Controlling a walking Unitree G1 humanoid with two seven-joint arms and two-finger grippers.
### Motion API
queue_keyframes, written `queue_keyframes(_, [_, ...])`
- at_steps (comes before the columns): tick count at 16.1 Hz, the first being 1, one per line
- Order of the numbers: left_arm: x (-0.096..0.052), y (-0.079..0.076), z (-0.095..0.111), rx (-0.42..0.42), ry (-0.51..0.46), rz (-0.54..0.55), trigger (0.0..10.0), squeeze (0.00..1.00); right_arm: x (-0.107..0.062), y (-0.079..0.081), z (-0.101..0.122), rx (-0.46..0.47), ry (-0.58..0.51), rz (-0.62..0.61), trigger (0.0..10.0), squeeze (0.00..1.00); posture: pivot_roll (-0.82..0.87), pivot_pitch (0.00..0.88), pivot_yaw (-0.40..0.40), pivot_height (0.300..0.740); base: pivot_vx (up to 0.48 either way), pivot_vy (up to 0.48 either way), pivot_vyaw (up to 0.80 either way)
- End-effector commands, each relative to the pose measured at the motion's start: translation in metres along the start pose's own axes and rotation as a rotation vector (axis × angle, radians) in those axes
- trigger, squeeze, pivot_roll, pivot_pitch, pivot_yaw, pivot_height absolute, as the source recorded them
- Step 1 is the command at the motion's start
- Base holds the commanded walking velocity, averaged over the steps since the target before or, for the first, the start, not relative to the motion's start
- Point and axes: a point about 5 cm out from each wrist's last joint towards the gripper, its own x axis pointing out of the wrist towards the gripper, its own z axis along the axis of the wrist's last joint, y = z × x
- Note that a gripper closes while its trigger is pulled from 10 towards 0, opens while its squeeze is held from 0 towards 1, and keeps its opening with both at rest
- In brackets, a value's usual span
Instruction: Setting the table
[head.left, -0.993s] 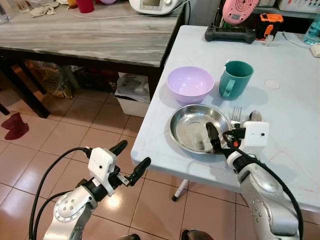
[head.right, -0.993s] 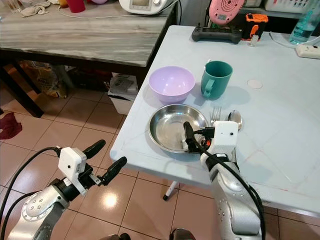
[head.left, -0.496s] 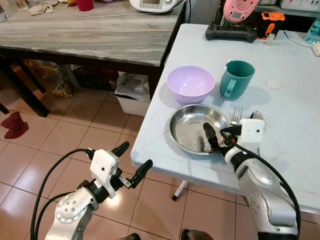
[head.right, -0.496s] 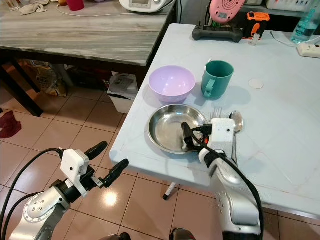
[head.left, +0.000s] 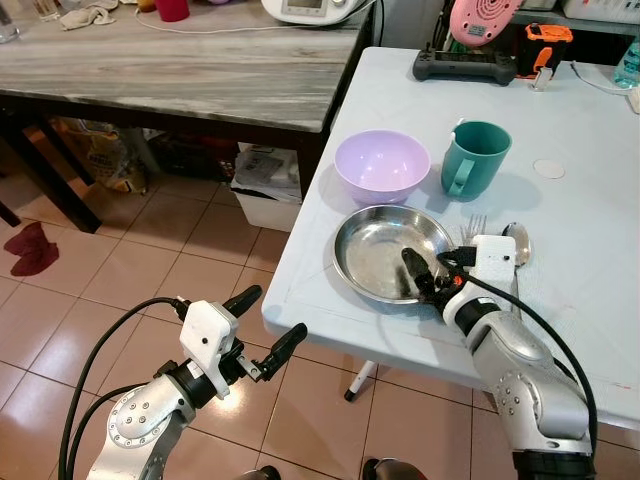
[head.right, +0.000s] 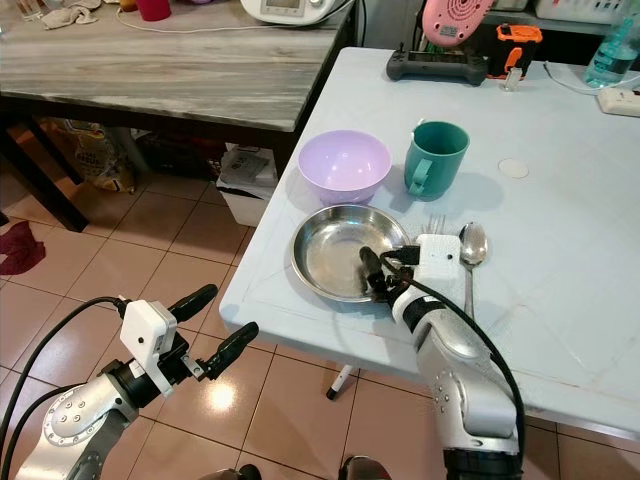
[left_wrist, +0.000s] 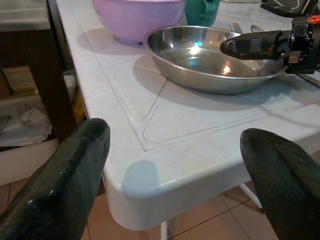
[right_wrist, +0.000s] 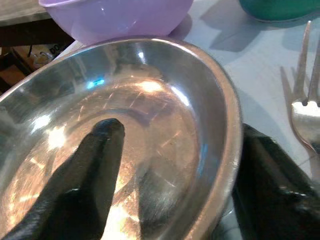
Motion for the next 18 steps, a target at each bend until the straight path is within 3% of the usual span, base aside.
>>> queue_keyframes(1, [-0.0025, -0.0016, 0.0000, 0.007, 0.001, -0.018, 10.0, 0.00, 0.0000, -0.0020, -0.0109, 0.037, 0.063, -0.008, 0.0, 0.00, -0.12, 0.175, 0.055, 0.740, 0.000, 0.000, 0.00])
queue_keyframes(18, [-0.0021, 0.0020, 0.0076, 0.046, -0.013, -0.061, 10.0, 0.00, 0.0042, -0.0085, -0.0108, 0.052, 0.162, 0.027, 0.0, 0.00, -0.12, 0.175, 0.059, 0.740, 0.000, 0.000, 0.00])
